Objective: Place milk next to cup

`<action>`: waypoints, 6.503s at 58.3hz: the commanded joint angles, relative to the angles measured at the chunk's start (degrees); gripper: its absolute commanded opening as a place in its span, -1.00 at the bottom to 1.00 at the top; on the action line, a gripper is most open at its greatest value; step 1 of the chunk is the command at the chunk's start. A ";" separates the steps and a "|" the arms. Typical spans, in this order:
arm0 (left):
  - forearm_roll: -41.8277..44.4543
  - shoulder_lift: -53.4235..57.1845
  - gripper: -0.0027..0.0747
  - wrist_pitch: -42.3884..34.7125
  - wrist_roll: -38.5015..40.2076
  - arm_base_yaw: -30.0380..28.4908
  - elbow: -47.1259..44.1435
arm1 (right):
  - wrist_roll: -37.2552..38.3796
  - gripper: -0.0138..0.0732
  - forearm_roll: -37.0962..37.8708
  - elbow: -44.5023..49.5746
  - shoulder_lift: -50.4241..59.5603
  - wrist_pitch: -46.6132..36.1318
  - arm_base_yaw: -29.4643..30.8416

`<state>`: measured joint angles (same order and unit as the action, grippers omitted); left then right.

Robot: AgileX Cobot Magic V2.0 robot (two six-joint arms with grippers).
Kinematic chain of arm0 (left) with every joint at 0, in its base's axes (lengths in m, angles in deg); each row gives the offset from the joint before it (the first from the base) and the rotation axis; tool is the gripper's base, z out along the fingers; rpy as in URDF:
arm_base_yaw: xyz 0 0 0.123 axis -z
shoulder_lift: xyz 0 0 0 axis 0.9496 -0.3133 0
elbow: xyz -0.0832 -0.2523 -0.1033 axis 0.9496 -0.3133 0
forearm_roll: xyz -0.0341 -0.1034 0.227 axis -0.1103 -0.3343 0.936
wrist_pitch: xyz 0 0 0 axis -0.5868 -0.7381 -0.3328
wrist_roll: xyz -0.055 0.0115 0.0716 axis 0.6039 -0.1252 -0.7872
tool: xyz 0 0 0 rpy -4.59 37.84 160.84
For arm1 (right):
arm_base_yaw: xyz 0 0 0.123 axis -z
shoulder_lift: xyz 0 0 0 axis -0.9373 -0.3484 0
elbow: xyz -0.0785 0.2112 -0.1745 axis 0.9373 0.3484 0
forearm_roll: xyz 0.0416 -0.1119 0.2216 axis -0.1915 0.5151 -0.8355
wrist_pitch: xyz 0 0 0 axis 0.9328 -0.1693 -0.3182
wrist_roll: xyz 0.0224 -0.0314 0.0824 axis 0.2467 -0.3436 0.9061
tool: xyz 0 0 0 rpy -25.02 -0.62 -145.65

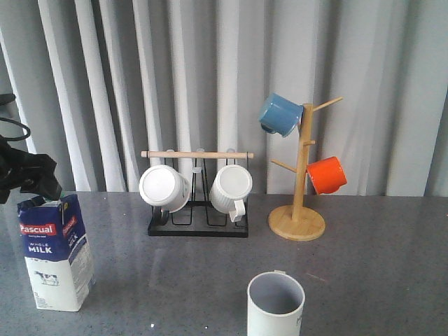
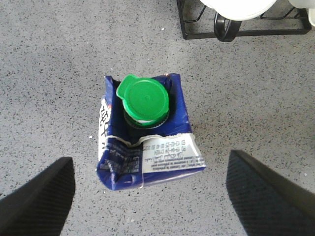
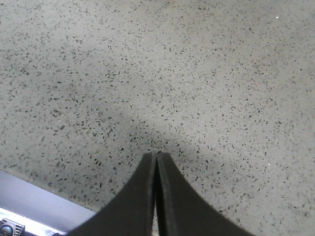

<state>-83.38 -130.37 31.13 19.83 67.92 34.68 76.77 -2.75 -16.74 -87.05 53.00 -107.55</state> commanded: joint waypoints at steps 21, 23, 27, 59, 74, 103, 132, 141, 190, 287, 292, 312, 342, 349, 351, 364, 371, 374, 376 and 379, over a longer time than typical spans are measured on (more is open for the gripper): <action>-1.91 -2.68 0.58 -1.96 -1.41 -0.01 1.57 | 0.07 -0.70 2.21 -1.38 0.17 -1.95 -0.04; -1.91 -2.68 0.56 -1.91 -1.41 -0.01 1.57 | 0.07 -0.70 2.28 -1.38 0.17 -1.95 -0.04; -1.33 -2.76 0.46 -1.76 -1.41 -0.01 1.57 | 0.07 -0.70 2.50 -1.38 0.17 -2.01 -0.04; -1.04 -2.03 -0.95 -4.09 -1.41 -0.01 2.25 | 0.13 -0.70 2.50 -1.38 0.17 -2.01 -0.04; -13.13 1.49 -0.95 -2.50 -2.13 -0.01 7.13 | 0.13 -0.70 2.50 -1.38 0.17 -2.01 -0.04; -26.34 2.46 -0.95 0.29 -6.35 10.26 9.46 | 0.34 -0.70 2.49 -1.38 0.17 -2.20 -0.04; -18.29 -3.38 -0.95 0.29 -3.97 20.26 9.46 | 0.34 -0.70 2.49 -1.38 0.17 -2.20 -0.04; -16.31 -5.45 -0.93 0.29 -3.76 21.12 9.46 | 0.34 -0.70 2.49 -1.38 0.17 -2.26 -0.04; -16.97 -8.07 0.09 0.29 -3.76 21.35 9.46 | 0.34 -0.70 2.49 -1.38 0.17 -2.37 -0.04; -0.19 27.18 -0.95 0.29 -0.38 22.25 9.39 | 37.06 -0.70 37.97 -5.41 0.17 -2.34 -0.04; 2.22 31.13 -0.95 0.29 -0.38 22.25 7.61 | 44.10 -0.70 43.95 -5.64 0.17 -2.24 -0.04; 8.37 54.20 -0.95 -8.89 3.03 22.25 -25.47 | 51.70 -0.70 56.45 -5.64 0.17 -2.19 -0.04; 10.02 75.70 -0.95 -31.06 15.68 22.25 -67.48 | 51.70 -0.70 56.45 -5.64 0.17 -2.19 -0.04; 10.02 75.87 -0.95 -30.94 15.68 22.25 -72.24 | 51.70 -0.70 56.45 -5.64 0.17 -2.19 -0.04; 10.02 75.87 -0.95 -30.92 15.68 22.25 -73.30 | 51.70 -0.70 56.45 -5.64 0.17 -2.19 -0.04; 12.04 75.89 -0.95 -33.01 15.60 22.25 -75.63 | 51.70 -0.70 56.45 -5.64 0.17 -2.19 -0.04; 15.73 76.51 -0.95 -42.15 15.55 22.06 -77.22 | 51.70 -0.70 56.45 -5.64 0.17 -2.19 -0.04; 18.39 77.34 -0.95 -49.11 15.55 21.12 -80.12 | 51.70 -0.70 56.45 -5.64 0.17 -2.19 -0.04; 20.08 78.04 -0.95 -53.59 15.55 20.22 -82.61 | 51.70 -0.70 56.45 -5.64 0.17 -2.19 -0.04; 21.23 79.52 -0.95 -60.02 15.64 18.78 -86.80 | 51.70 -0.70 56.45 -5.64 0.17 -2.19 -0.04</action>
<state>-65.18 -52.21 -14.85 34.86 88.45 -47.94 128.38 50.43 -20.51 -87.05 50.35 -107.55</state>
